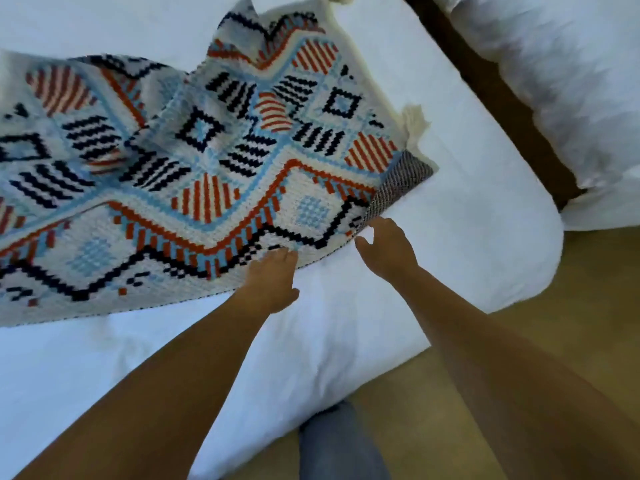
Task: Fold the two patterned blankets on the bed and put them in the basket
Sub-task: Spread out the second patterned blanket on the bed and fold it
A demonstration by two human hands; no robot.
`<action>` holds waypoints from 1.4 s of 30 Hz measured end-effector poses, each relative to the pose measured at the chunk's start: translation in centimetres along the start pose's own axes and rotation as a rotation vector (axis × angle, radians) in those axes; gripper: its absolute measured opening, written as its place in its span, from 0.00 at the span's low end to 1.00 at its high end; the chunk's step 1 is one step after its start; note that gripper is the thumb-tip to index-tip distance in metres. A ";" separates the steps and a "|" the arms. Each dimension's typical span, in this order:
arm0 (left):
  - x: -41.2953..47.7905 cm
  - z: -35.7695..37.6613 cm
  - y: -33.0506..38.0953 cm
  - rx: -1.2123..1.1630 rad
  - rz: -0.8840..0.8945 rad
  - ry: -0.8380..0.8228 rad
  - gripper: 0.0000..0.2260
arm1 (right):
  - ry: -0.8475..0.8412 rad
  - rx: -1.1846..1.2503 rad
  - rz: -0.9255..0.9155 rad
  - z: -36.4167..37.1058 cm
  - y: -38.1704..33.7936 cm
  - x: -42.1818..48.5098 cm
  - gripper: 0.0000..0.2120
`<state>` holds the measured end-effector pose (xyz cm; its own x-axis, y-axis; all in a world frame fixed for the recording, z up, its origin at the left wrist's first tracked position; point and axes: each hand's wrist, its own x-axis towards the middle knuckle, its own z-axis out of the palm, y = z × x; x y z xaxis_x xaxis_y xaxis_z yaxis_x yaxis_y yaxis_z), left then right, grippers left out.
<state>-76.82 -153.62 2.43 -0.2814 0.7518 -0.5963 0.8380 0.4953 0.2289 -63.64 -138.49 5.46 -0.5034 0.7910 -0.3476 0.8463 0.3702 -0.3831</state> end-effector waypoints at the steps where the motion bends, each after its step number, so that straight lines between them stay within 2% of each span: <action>1: 1.0 0.7 0.7 0.024 -0.033 0.013 0.34 | 0.000 -0.012 0.005 0.1 1.0 1.7 0.20; 6: 3.9 3.3 0.8 0.045 -0.211 0.130 0.31 | 0.091 -0.035 0.078 0.6 3.4 9.7 0.29; 9: 5.2 4.7 0.3 0.116 -0.311 0.193 0.28 | 0.035 -0.024 0.167 1.2 4.7 13.7 0.41; 11: 6.6 5.0 0.1 0.194 -0.330 0.175 0.24 | 0.010 -0.032 0.199 2.0 5.4 15.6 0.43; 13: 8.1 5.0 0.2 0.254 -0.339 0.151 0.19 | 0.001 -0.032 0.192 2.8 6.3 16.6 0.40; 16: 9.2 4.2 0.9 0.197 -0.341 0.142 0.13 | 0.061 0.054 0.148 2.9 7.6 17.2 0.24; 19: 9.0 3.9 3.6 0.169 -0.306 0.087 0.12 | 0.153 0.179 0.139 1.2 10.1 17.1 0.12; 22: 8.7 3.8 7.1 0.182 -0.236 -0.015 0.13 | 0.264 0.228 0.081 -1.5 13.2 16.6 0.08; 25: 8.7 3.8 11.7 0.167 -0.112 -0.025 0.13 | 0.428 0.371 0.147 -4.8 16.9 16.9 0.02; 27: 9.0 4.6 15.5 0.132 -0.004 -0.027 0.13 | 0.547 0.463 0.287 -6.7 20.4 17.3 0.04; 29: 9.5 6.0 19.1 0.077 0.077 -0.088 0.13 | 0.596 0.570 0.483 -7.5 24.4 17.1 0.04; 32: 10.3 8.1 22.5 0.079 0.102 -0.124 0.15 | 0.409 0.562 0.691 -6.3 29.3 15.9 0.13; 33: 10.4 8.6 22.9 0.103 0.088 -0.114 0.16 | 0.346 0.541 0.686 -5.8 30.2 15.6 0.14; 36: 10.7 9.4 23.0 0.155 0.053 -0.082 0.17 | 0.293 0.601 0.622 -5.3 30.8 15.8 0.12; 42: 10.5 8.8 23.4 0.213 0.100 -0.034 0.18 | 0.350 0.696 0.595 -6.7 29.8 17.5 0.12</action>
<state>-56.06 -137.99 -5.27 -0.1797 0.7756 -0.6051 0.9414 0.3140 0.1229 -46.09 -110.35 -6.34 0.1473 0.8967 -0.4174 0.5970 -0.4170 -0.6854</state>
